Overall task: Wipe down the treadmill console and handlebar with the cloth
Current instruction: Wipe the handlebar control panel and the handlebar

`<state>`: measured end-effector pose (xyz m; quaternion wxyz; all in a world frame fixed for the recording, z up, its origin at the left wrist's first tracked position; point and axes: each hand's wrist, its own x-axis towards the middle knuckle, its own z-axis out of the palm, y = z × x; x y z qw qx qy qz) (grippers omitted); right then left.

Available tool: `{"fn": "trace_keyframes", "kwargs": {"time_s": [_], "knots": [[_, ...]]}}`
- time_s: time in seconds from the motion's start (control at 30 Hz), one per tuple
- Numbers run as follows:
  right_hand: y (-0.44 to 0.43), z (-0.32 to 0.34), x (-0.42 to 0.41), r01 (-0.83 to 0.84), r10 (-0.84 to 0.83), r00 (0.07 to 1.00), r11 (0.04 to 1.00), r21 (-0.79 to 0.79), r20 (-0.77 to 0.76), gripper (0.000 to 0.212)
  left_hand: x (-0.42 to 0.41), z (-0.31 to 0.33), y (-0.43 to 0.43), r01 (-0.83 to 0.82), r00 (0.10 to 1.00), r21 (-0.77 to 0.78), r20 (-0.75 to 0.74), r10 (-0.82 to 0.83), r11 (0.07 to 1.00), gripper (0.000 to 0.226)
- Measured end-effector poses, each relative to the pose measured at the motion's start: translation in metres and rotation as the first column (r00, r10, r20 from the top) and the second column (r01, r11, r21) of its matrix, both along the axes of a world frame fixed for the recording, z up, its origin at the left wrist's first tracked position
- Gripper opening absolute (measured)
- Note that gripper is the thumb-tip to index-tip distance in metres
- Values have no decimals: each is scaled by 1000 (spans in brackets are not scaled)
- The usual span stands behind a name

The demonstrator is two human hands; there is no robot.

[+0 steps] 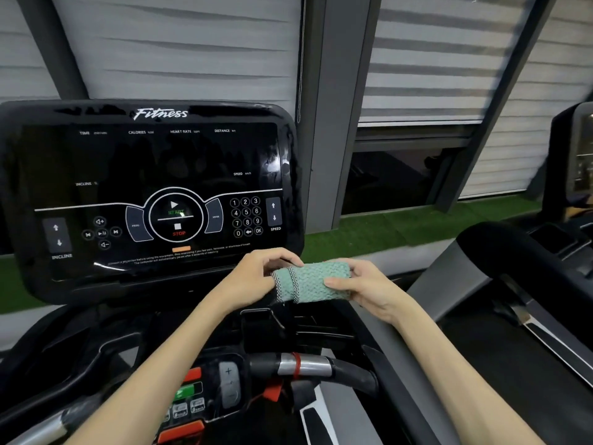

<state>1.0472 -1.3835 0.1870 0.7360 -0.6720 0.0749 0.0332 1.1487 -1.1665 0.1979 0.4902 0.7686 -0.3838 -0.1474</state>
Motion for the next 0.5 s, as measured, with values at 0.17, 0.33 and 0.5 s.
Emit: {"fn": "trace_keyframes", "kwargs": {"time_s": [0.17,0.33,0.5], "knots": [[-4,-30,-15,62,-61,997,998,27,-45,15,-27,-37,0,-144,986,15,90,142,989,32],[0,-57,-19,80,-79,993,997,6,-84,13,-44,-77,19,-357,846,182,479,234,916,26],[3,-70,-30,250,-257,961,965,-77,-99,20,-84,-101,40,-592,624,255,746,234,765,45]]}}
